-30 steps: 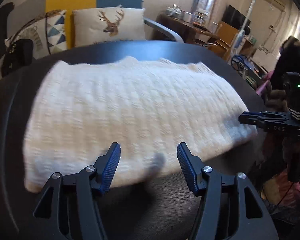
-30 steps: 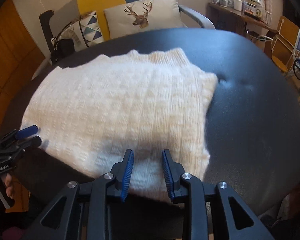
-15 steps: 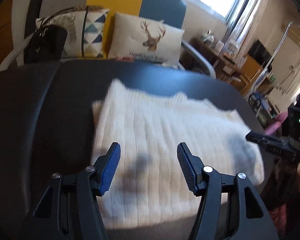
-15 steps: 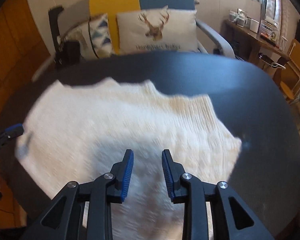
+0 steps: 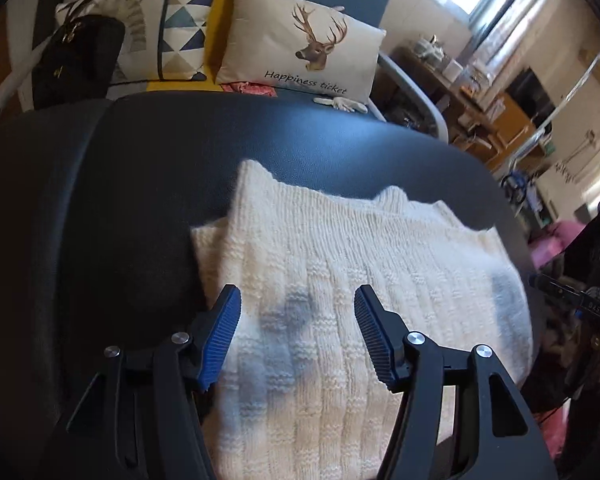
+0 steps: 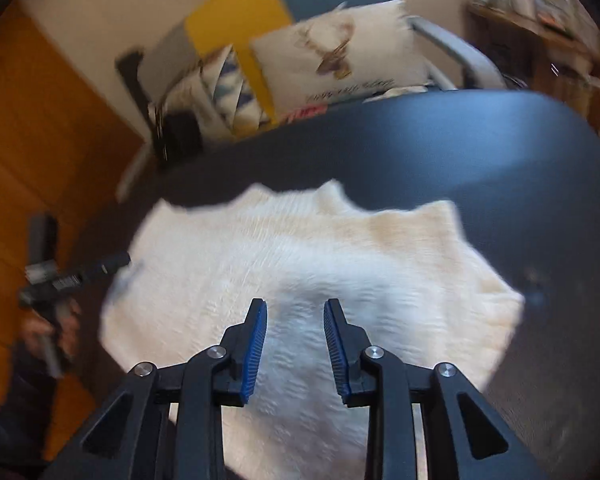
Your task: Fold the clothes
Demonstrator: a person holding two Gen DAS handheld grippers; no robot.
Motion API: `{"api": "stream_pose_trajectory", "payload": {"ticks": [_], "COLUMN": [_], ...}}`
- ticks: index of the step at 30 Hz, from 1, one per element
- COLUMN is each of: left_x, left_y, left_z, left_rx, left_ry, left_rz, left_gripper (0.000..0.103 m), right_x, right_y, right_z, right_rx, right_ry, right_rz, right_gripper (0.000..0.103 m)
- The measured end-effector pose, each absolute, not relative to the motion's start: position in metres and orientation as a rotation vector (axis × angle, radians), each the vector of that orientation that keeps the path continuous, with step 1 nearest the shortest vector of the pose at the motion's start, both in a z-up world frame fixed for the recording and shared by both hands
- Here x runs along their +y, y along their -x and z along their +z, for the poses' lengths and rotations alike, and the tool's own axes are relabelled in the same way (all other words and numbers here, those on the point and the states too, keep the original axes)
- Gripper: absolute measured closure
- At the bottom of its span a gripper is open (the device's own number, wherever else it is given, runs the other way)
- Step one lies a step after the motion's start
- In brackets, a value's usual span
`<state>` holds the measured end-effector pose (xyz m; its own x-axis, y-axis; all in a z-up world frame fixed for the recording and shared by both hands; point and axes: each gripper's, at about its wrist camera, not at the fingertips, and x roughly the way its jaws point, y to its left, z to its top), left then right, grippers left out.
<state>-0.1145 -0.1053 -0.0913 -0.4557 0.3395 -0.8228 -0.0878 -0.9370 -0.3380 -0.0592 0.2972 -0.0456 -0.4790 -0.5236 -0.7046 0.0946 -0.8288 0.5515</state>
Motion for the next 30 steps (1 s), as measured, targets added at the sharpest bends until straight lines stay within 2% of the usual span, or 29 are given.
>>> {"api": "stream_pose_trajectory", "payload": {"ticks": [3, 9, 19, 21, 22, 23, 24, 25, 30], "left_x": [-0.111, -0.115, -0.121, -0.124, -0.126, -0.127, -0.129, -0.131, -0.145], "left_y": [0.113, 0.098, 0.072, 0.069, 0.068, 0.067, 0.065, 0.064, 0.067], "left_z": [-0.098, -0.108, -0.105, -0.104, -0.104, -0.103, -0.103, -0.101, -0.094], "left_rx": [-0.390, -0.472, -0.470, -0.468, -0.467, -0.467, -0.466, -0.466, -0.450], "left_ry": [1.497, 1.541, 1.568, 1.569, 1.569, 1.569, 1.566, 1.552, 1.481], "left_rz": [2.458, 2.438, 2.451, 2.453, 2.453, 2.454, 2.457, 2.462, 2.426], "left_gripper": [0.041, 0.041, 0.041, 0.041, 0.041, 0.041, 0.041, 0.041, 0.041], "right_x": [0.363, 0.414, 0.387, 0.384, 0.381, 0.376, 0.371, 0.365, 0.311], "right_y": [0.038, 0.014, 0.065, 0.073, 0.078, 0.083, 0.087, 0.092, 0.097], "right_z": [-0.056, -0.099, -0.132, -0.134, -0.136, -0.135, -0.133, -0.132, -0.113], "right_rx": [-0.856, -1.127, -1.103, -1.113, -1.109, -1.080, -1.045, -1.011, -0.412], "right_ry": [-1.384, -1.418, -1.521, -1.495, -1.480, -1.472, -1.467, -1.462, -1.539], "right_rz": [-2.370, -2.269, -2.140, -2.120, -2.103, -2.093, -2.086, -2.078, -2.163], "right_gripper": [0.067, 0.066, 0.064, 0.059, 0.050, 0.036, 0.029, 0.027, 0.021]}}
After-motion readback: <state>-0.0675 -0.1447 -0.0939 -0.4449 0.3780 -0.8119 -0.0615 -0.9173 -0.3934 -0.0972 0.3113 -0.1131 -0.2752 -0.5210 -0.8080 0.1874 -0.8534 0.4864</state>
